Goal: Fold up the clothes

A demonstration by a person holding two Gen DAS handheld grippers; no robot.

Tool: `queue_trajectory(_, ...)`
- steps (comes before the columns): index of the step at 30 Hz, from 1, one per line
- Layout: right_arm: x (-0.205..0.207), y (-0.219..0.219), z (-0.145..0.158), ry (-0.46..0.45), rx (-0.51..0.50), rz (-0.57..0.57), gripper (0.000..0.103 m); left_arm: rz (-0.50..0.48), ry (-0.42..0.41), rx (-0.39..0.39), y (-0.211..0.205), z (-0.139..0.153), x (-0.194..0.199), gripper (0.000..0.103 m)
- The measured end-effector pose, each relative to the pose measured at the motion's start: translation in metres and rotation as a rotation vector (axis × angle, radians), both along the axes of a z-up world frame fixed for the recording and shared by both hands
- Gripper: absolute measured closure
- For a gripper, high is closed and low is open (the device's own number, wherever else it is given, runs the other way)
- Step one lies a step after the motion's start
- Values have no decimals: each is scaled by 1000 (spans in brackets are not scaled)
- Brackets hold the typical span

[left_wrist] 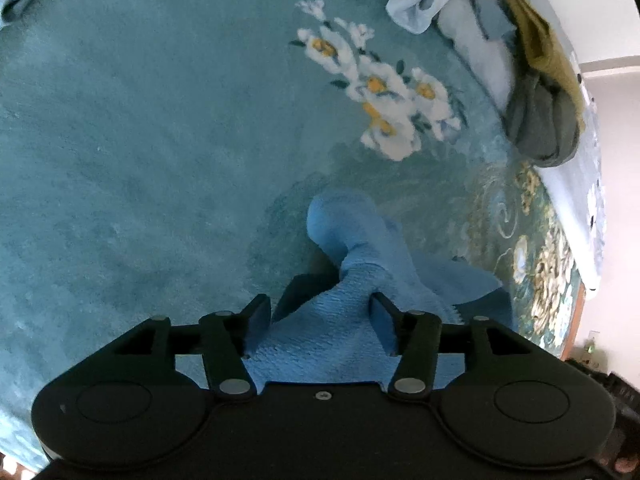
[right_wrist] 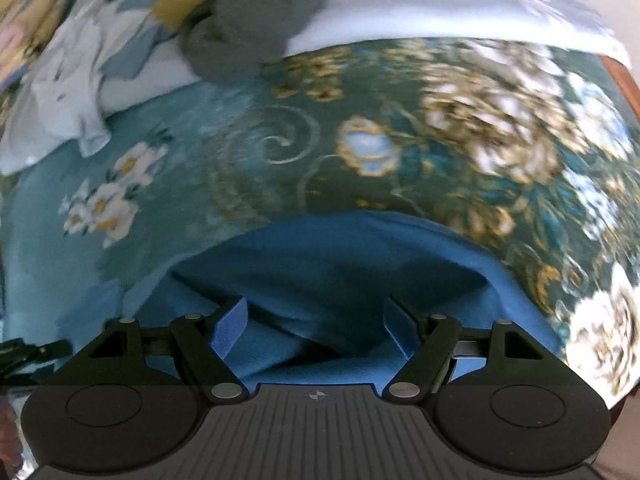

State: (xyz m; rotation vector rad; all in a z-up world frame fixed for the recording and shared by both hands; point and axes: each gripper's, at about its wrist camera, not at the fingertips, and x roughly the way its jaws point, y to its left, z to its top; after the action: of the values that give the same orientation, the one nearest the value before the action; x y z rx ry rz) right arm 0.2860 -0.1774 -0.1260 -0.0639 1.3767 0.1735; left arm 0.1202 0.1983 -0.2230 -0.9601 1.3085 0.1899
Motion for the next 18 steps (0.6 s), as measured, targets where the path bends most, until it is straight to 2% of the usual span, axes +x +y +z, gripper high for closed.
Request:
queue_trajectory(4, 20, 13, -15, 12, -36, 106, 29, 24, 9, -4, 0, -5, -1, 48)
queue_trajectory(10, 62, 6, -49, 58, -118, 262, 29, 51, 16, 34, -7, -2, -3, 48)
queue_trajectory(12, 74, 3, -63, 86, -135, 321, 29, 57, 18, 45, -11, -2, -3, 45)
queue_trajectory(18, 97, -6, -104, 152, -115, 498, 29, 60, 18, 56, -25, -5, 2, 42)
